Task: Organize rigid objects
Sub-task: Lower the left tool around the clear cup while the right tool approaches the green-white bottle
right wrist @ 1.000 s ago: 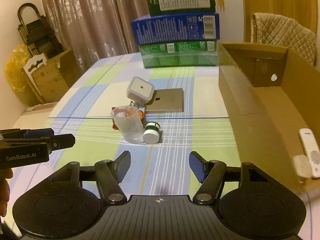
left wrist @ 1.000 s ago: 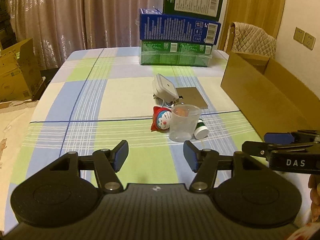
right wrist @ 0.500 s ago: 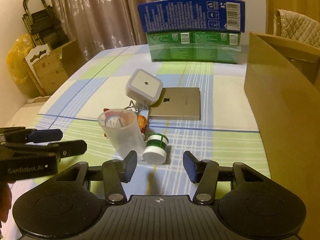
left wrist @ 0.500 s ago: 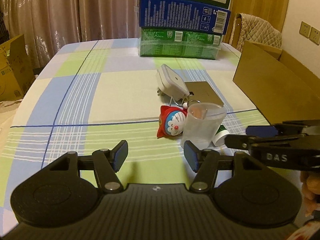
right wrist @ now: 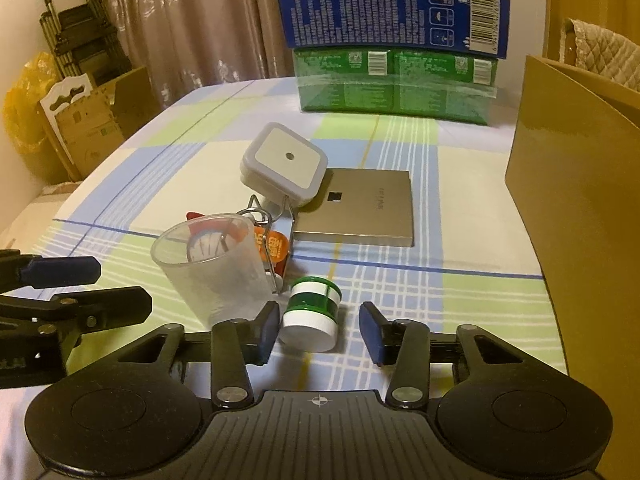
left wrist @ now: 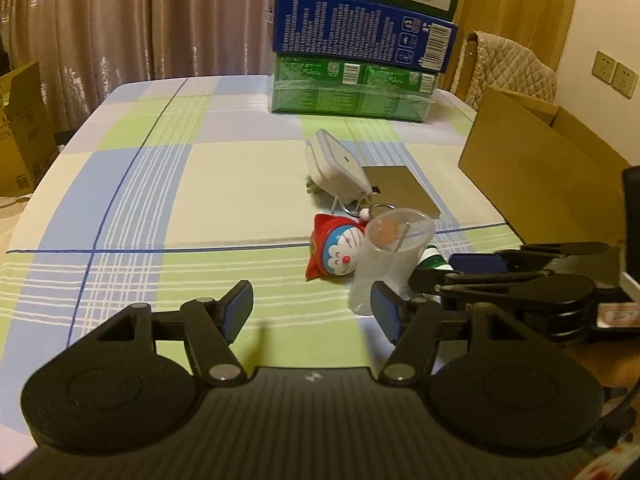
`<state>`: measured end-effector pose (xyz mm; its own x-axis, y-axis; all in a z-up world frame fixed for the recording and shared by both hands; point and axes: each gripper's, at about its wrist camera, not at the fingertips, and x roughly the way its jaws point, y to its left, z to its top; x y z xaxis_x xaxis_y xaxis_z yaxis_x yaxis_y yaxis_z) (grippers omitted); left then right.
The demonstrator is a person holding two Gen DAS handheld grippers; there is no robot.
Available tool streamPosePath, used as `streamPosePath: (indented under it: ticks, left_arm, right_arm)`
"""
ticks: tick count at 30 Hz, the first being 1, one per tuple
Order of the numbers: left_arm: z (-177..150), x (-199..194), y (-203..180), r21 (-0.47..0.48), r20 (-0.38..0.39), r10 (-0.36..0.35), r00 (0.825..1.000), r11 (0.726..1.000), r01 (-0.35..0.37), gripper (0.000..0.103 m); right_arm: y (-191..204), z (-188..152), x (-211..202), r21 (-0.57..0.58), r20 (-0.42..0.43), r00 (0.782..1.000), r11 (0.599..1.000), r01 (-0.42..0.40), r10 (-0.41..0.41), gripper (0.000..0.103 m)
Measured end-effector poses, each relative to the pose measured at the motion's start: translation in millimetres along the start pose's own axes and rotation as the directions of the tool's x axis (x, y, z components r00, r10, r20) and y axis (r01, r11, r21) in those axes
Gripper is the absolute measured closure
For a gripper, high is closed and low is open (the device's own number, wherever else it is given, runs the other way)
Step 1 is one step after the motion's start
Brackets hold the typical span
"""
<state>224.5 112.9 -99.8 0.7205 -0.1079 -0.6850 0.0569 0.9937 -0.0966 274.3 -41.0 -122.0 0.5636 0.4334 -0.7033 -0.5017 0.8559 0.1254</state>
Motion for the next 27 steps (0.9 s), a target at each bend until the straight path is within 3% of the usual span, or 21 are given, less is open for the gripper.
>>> streamPosePath:
  ticks: [5, 18, 20, 24, 27]
  left_arm:
    - [-1, -1, -5, 0.034, 0.02, -0.026, 0.999, 0.999, 0.026, 0.038]
    - [3, 21, -28, 0.149, 0.05, -0.108, 0.993, 0.984, 0.1, 0.038]
    - [3, 24, -31, 0.172, 0.056, -0.115, 0.992, 0.98, 0.104, 0.04]
    - [3, 33, -37, 0.19, 0.035, -0.111, 0.993, 0.976, 0.103, 0.062]
    - [2, 33, -41, 0.202, 0.03, -0.116, 0.993, 0.973, 0.108, 0.064]
  right_arm:
    - [-2, -1, 6, -0.016, 0.001, 1.0, 1.0, -0.009, 0.009, 0.075]
    - [-31, -4, -23, 0.053, -0.006, 0.997, 0.995, 0.081, -0.081, 0.076]
    - [-37, -3, -25, 0.07, -0.006, 0.996, 0.994, 0.088, -0.087, 0.076]
    - [-43, -3, -26, 0.093, -0.01, 0.995, 0.991, 0.095, -0.095, 0.076]
    - [-44, -3, -26, 0.097, -0.012, 0.995, 0.991, 0.096, -0.095, 0.076]
